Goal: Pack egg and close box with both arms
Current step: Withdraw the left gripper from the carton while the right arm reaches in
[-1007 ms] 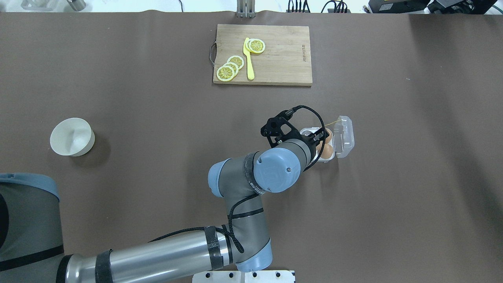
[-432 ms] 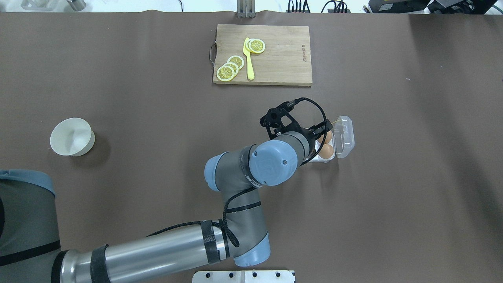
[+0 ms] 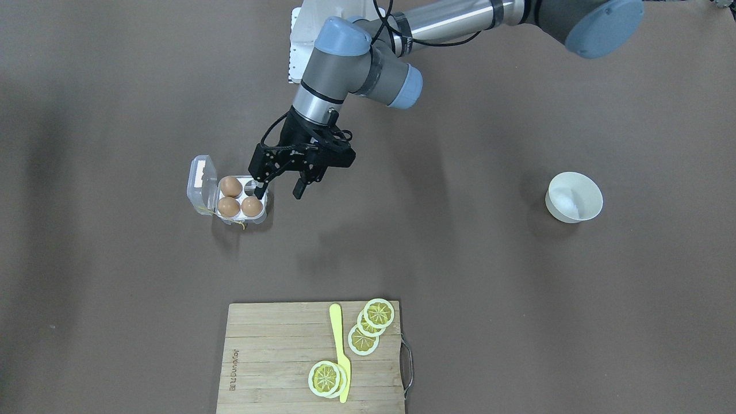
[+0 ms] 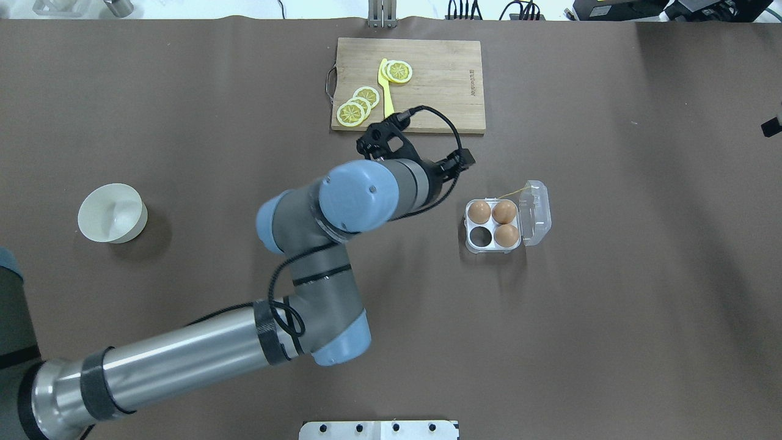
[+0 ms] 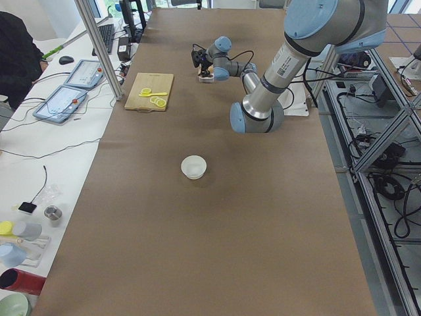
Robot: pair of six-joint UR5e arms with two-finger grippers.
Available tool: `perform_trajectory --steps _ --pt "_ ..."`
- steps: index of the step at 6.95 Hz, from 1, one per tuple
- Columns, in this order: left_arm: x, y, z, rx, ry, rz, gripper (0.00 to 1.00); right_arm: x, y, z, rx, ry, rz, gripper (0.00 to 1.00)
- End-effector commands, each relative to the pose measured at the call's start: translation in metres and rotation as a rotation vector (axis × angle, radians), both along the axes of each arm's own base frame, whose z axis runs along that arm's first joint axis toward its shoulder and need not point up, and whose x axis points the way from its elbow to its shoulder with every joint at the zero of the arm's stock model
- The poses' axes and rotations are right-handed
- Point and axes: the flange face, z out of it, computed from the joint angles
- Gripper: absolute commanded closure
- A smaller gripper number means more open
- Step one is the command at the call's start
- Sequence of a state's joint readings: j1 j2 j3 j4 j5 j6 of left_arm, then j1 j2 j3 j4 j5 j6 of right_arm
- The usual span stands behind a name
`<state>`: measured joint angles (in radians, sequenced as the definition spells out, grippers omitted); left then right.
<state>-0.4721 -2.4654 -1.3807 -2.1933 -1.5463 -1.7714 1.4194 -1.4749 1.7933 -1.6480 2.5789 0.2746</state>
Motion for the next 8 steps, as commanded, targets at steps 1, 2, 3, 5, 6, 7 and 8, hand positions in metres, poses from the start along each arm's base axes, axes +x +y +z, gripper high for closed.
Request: perform_trajectory --steps 1,2,3,5,6,7,8 --pt "-0.121 -0.01 0.01 -0.052 -0.13 0.118 0.13 -0.039 0.006 -0.031 0.037 -0.01 -0.058 0.01" --pt "-0.189 0.012 0.0 -0.027 -0.195 0.15 0.13 -0.052 0.007 -0.036 0.073 -0.021 -0.074 0.13" --pt "-0.231 0.01 -0.008 -0.061 -0.203 0.166 0.1 -0.072 0.012 -0.042 0.063 -0.04 -0.049 0.36" --pt "-0.271 -0.013 -0.009 -0.092 -0.177 0.159 0.03 -0.151 0.042 -0.045 0.06 -0.04 0.025 0.78" --pt "-0.281 -0.02 -0.008 -0.102 -0.171 0.156 0.03 -0.195 0.059 -0.043 0.066 -0.072 0.05 0.99" --pt "-0.283 -0.022 -0.002 -0.111 -0.176 0.155 0.03 -0.235 0.072 -0.043 0.053 -0.126 0.055 1.0" --pt "-0.282 -0.023 0.001 -0.114 -0.18 0.154 0.03 -0.254 0.077 -0.027 0.057 -0.153 0.071 1.0"
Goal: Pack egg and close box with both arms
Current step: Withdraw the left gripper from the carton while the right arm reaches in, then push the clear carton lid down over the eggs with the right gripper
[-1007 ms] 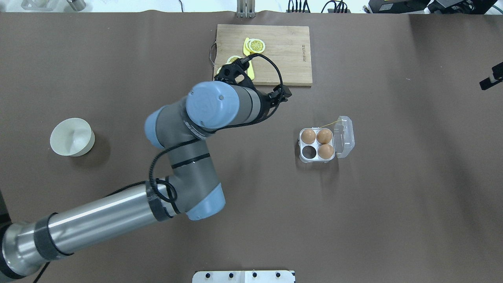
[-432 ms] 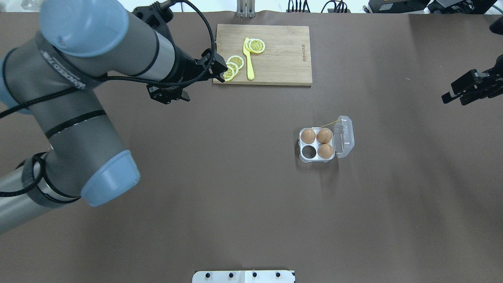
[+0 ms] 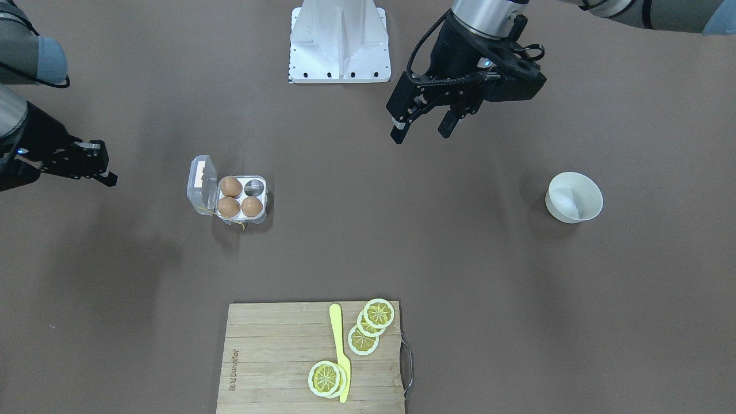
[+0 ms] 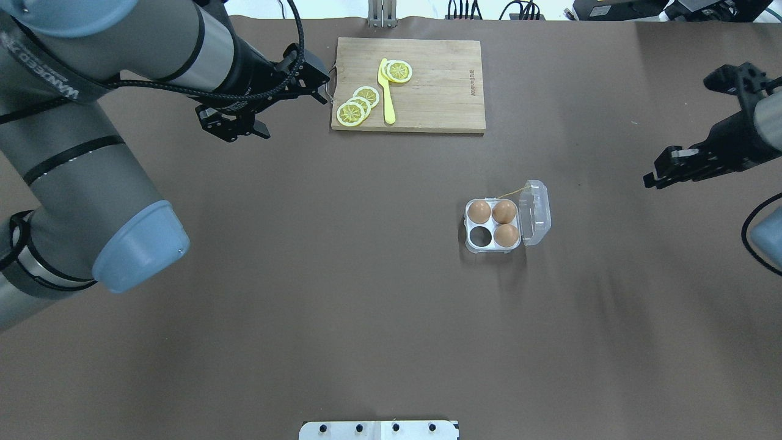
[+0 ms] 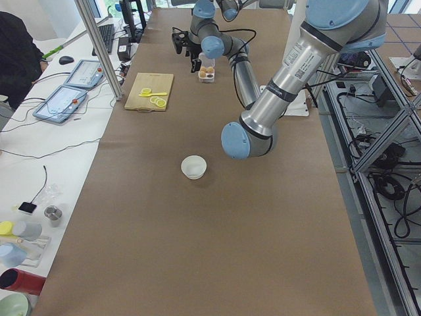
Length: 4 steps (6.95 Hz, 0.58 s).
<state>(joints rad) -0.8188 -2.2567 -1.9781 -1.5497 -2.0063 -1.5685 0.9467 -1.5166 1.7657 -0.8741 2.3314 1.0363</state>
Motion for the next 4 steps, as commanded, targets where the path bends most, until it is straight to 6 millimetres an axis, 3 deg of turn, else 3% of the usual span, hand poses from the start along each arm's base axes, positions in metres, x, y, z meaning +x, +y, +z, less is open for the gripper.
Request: perform_trajectory --steps 1,2,3,4 --pt "-0.003 -0.003 0.005 -0.01 -0.005 -0.004 0.03 -0.038 0.012 0.022 0.008 -0.082 0.018 1.0" --pt "-0.003 -0.003 0.005 -0.009 -0.004 -0.004 0.03 -0.052 0.006 0.017 0.009 -0.096 0.005 1.0" --pt "-0.002 -0.004 0.009 -0.014 -0.009 -0.002 0.03 -0.062 -0.001 -0.009 -0.021 -0.137 0.003 1.0" --pt "-0.002 -0.003 0.011 -0.014 -0.009 -0.002 0.03 -0.089 -0.001 -0.05 -0.092 -0.197 -0.008 1.0"
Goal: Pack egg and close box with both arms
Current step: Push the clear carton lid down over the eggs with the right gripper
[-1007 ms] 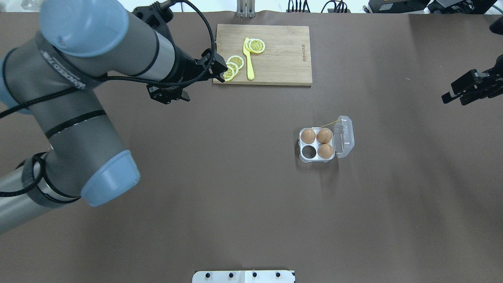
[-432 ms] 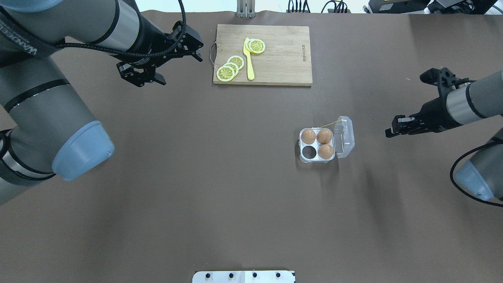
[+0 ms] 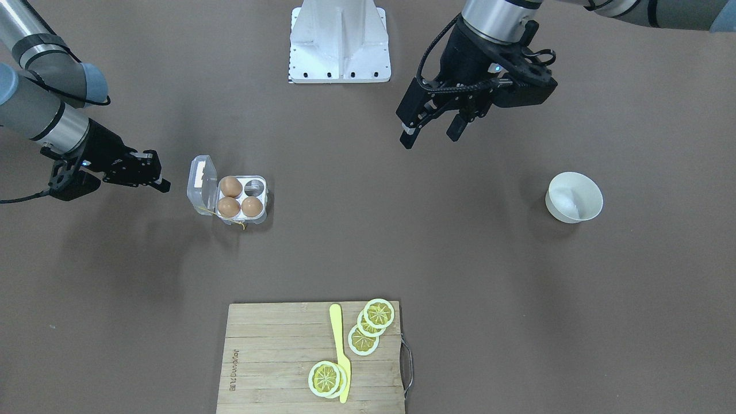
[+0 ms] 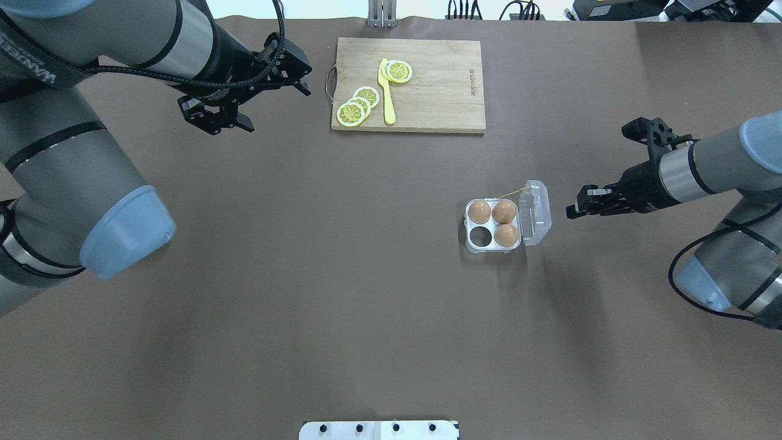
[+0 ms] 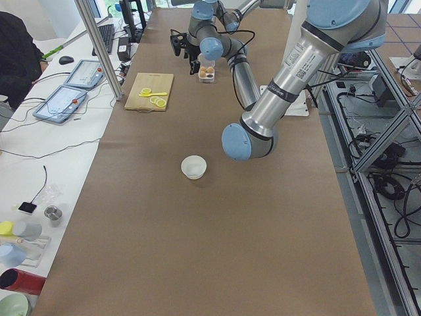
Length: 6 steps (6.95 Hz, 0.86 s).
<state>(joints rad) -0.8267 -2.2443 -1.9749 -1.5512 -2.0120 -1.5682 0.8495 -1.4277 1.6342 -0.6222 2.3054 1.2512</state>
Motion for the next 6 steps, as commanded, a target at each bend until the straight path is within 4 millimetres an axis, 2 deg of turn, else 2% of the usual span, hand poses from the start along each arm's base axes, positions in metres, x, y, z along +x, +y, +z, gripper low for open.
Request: perform_trajectory --steps 1,2,3,4,5,6 --pt "-0.001 -0.001 0.003 -0.002 -0.002 -0.002 0.03 -0.054 0.004 -0.078 -0.094 -0.104 -0.042 1.0" --pt "-0.003 -0.003 0.004 0.001 -0.003 -0.006 0.03 -0.087 0.01 -0.116 -0.102 -0.143 -0.068 1.0" --pt "-0.004 -0.002 0.01 -0.003 -0.01 -0.002 0.03 -0.095 0.008 -0.143 -0.095 -0.169 -0.056 1.0" --pt "-0.004 -0.002 0.019 -0.008 -0.016 -0.002 0.03 -0.092 0.011 -0.161 -0.105 -0.16 -0.059 1.0" --pt "-0.005 -0.003 0.03 0.006 -0.039 0.009 0.03 -0.082 0.009 -0.192 -0.107 -0.154 -0.046 0.24" --pt "-0.012 -0.003 0.052 0.03 -0.078 0.021 0.02 -0.061 0.002 -0.219 -0.112 -0.137 -0.002 0.0"
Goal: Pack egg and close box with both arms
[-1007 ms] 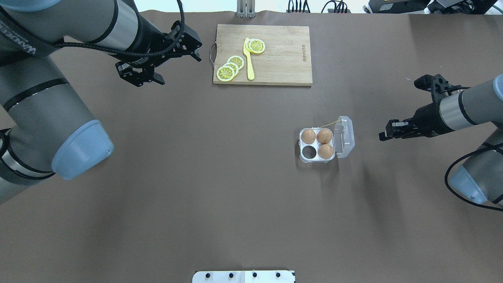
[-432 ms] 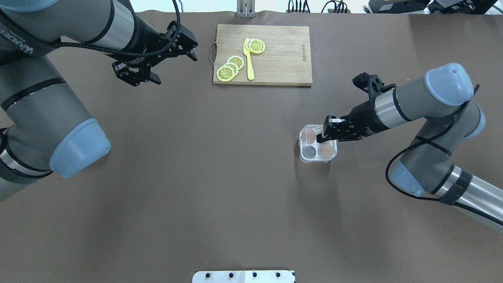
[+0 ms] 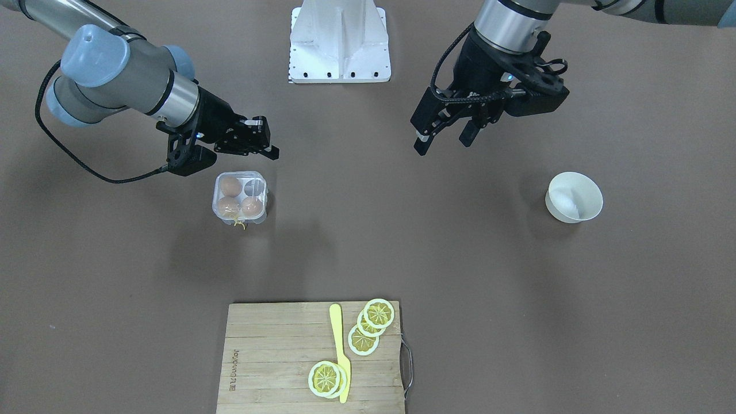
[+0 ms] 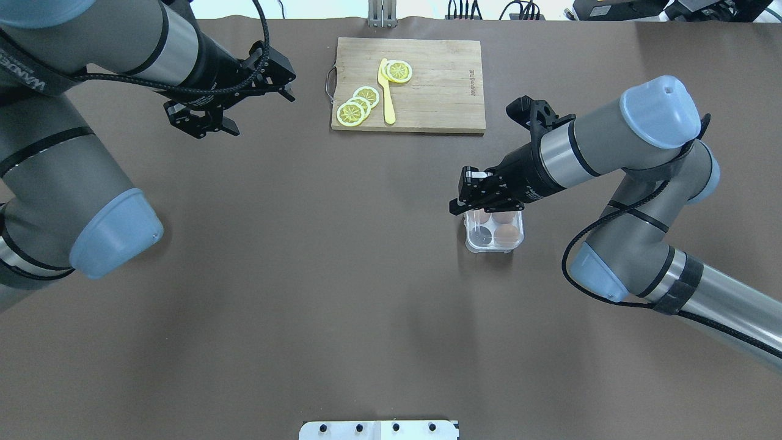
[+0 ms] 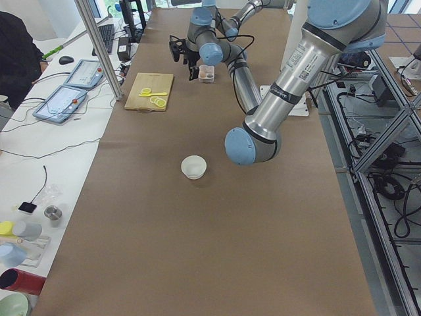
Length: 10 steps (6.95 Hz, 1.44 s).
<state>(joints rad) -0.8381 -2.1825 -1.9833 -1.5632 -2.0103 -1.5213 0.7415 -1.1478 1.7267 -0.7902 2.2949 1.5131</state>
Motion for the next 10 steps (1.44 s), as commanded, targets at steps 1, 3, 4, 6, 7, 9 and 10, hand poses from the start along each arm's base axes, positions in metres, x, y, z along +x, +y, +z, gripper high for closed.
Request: perform_trajectory --steps 1,3,4,6,7,9,10 --pt "-0.025 -0.009 0.05 0.066 -0.101 0.025 0.02 0.063 -0.021 -0.042 -0.022 0.043 0.114 0.0" --pt "-0.079 -0.024 0.124 0.186 -0.265 0.103 0.02 0.143 -0.074 -0.014 0.055 0.164 0.232 0.0" --pt "-0.119 -0.033 0.156 0.221 -0.334 0.121 0.02 0.173 -0.097 0.002 0.107 0.289 0.227 0.0" --pt "-0.223 -0.048 0.216 0.261 -0.442 0.148 0.02 0.257 -0.129 0.056 0.235 0.533 0.138 0.0" --pt "-0.258 -0.038 0.259 0.327 -0.467 0.276 0.02 0.306 -0.136 0.086 0.298 0.634 0.033 0.0" --pt "-0.338 -0.036 0.349 0.276 -0.506 0.336 0.02 0.372 -0.124 0.17 0.286 0.7 -0.121 0.0" --pt "-0.371 -0.03 0.401 0.223 -0.44 0.351 0.02 0.392 -0.105 0.226 0.185 0.668 -0.131 0.0"
